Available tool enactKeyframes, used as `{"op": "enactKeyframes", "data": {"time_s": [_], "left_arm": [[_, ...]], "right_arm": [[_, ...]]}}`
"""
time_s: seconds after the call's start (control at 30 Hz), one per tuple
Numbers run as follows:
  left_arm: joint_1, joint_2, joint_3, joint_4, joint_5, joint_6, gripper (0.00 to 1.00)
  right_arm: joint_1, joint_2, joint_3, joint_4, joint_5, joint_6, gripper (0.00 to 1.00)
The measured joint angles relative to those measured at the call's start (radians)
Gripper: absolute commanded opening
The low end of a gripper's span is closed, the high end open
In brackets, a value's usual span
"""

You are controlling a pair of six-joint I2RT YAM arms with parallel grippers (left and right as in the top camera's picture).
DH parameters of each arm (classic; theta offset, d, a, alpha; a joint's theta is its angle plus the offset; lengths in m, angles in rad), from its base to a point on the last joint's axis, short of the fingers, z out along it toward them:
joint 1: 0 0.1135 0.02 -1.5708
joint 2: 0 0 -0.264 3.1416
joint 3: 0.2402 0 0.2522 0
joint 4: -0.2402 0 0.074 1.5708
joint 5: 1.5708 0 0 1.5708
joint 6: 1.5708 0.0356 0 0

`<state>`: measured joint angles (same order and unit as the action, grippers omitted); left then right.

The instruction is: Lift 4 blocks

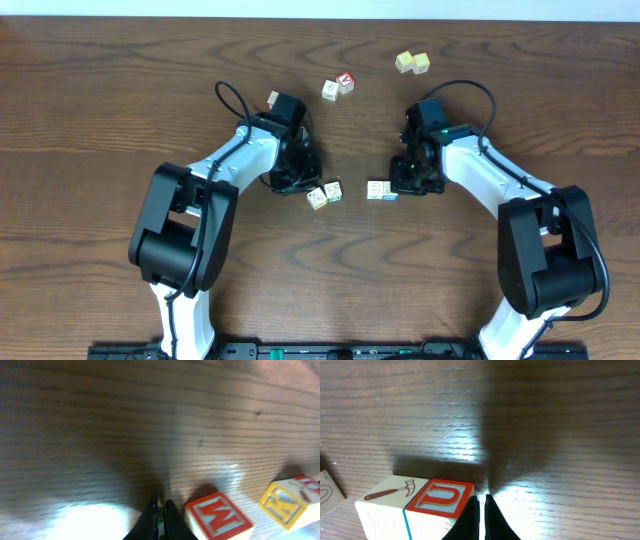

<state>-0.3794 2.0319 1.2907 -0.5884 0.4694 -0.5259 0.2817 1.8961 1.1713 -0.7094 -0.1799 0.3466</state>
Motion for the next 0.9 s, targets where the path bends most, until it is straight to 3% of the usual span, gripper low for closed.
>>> {"op": "enactKeyframes", "data": {"time_s": [0.47,0.9], "left_arm": [[-0.049,0.008,0.000,0.096,-0.001,-0.020,0.07],[-0.058,0.008,0.000,0.028,0.019,-0.020,0.07]], "right_arm": [[0.077,0.000,0.000,0.018,-0.008,-0.008,0.03],[0.089,0.000,0.000,0.023,-0.010,0.000,0.03]]}}
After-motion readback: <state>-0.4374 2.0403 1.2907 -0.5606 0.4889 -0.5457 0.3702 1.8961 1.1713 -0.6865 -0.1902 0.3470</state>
